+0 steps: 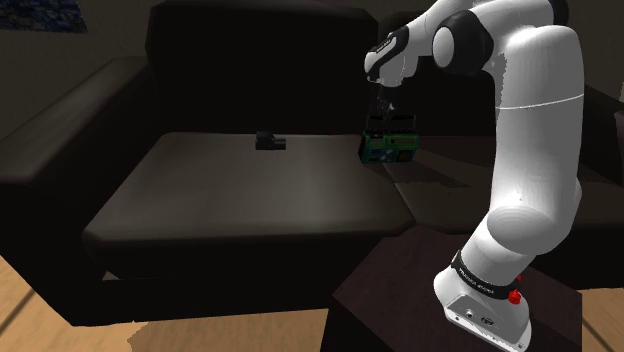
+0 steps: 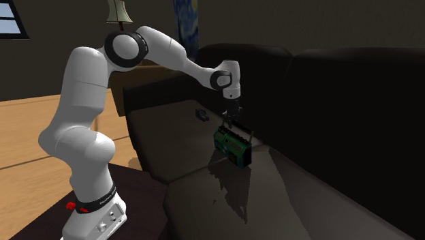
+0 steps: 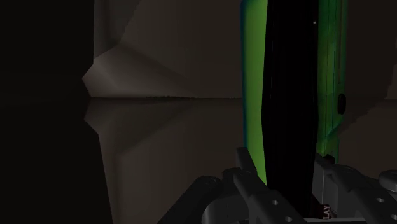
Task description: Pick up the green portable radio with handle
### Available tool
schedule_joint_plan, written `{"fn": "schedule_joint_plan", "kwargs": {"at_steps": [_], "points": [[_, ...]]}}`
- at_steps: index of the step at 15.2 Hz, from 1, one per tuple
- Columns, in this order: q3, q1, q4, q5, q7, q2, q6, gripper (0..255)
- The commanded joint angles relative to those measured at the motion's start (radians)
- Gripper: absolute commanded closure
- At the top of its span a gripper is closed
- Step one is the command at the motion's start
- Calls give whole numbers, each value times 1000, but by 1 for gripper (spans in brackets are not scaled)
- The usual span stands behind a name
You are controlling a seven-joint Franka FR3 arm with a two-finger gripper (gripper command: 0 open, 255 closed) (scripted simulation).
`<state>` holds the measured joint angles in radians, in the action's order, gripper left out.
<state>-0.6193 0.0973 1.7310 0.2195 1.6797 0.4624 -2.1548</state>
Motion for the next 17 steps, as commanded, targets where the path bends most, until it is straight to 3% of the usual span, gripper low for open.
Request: {"fn": "schedule_joint_plan", "kwargs": {"at_steps": [1,17], "points": [[-3,0,-5,-4,-1,-5,11,255],[-29,-12,-111,-51,-23,-72,172,255]]}}
